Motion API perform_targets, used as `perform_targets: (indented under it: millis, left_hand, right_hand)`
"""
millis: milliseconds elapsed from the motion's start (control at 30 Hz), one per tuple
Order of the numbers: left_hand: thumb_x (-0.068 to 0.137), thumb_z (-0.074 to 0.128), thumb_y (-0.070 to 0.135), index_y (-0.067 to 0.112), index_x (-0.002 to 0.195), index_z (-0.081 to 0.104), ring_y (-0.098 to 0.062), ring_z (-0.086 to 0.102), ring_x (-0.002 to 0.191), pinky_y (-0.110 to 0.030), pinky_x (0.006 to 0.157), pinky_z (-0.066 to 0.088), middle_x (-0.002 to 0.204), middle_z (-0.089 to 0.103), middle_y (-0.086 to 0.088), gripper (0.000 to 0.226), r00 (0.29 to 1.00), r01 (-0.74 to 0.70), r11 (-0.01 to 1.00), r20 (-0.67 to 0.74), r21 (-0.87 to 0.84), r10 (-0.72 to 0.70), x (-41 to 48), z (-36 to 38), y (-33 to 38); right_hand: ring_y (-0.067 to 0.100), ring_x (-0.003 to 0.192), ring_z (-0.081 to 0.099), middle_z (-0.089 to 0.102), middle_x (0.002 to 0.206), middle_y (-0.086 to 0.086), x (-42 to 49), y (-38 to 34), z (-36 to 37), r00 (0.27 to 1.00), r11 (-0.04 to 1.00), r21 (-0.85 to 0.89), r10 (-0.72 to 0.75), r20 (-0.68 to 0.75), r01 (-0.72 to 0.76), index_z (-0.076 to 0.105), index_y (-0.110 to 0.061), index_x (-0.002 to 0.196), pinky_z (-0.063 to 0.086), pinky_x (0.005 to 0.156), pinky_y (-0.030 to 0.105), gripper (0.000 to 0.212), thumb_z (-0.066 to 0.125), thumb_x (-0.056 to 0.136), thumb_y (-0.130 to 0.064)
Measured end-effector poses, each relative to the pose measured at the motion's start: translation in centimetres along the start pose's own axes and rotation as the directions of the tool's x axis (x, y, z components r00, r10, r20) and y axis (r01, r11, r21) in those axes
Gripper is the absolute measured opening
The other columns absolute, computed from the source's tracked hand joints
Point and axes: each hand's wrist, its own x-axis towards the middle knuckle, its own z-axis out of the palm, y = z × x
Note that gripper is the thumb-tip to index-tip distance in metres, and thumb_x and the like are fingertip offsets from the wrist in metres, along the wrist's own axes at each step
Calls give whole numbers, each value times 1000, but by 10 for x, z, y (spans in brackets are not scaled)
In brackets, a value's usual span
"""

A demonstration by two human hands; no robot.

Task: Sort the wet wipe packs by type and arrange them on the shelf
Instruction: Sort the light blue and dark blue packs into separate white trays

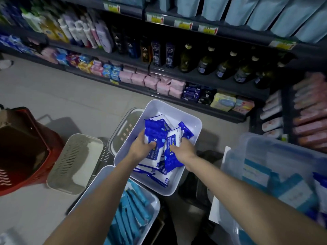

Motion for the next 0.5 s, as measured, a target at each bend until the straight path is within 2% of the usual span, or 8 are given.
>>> perform_targets:
  millis: [100,200,267,367,433,500]
  left_hand:
    - [85,65,16,18,122,53,-18,67,92,-39,85,55,105,70,2,38,1000,14,989,-19,145,-12,3,-1,2]
    - [84,64,18,16,108,59,-21,64,89,-30,73,50,96,68,1,25,992,-69,936,-80,346,103,-4,-1,9]
    - [83,63,16,12,112,61,-26,60,97,-30,78,46,104,64,-4,29,975,-113,907,-129,405,179,-13,0,15]
    - [85,59,12,5,117,61,-28,58,103,-30,82,44,115,63,-9,33,951,-179,870,-146,461,273,-31,6,30]
    - [87,58,13,5,116,62,-29,60,103,-33,81,47,114,66,-10,30,940,-236,850,-110,470,322,-45,18,46]
    - [89,61,16,8,125,58,-26,58,111,-31,90,45,122,63,-9,37,925,-297,832,-75,469,372,-60,35,64]
  right_hand:
    - [27,95,64,63,109,10,0,1,-2,1000,999,-46,18,19,-17,52,-9,106,55,84,44,22,59,91,-24]
    - [26,92,64,65,102,7,-7,-5,-12,997,989,-126,-71,8,72,53,-12,98,56,82,42,13,56,91,-22]
    - [26,100,62,65,112,9,-16,-9,-24,982,962,-198,-190,10,188,58,-9,108,52,86,38,21,55,91,-20]
    - [24,118,54,57,131,7,-38,-14,-46,950,920,-246,-312,7,304,55,-8,128,44,95,31,39,56,92,-22]
    - [23,111,57,61,125,7,-54,-11,-66,934,915,-206,-358,-12,348,59,-9,122,45,88,28,34,57,91,-21]
    - [26,101,62,67,111,11,-73,-4,-86,916,908,-160,-398,-45,387,64,-5,110,47,81,29,24,57,90,-16]
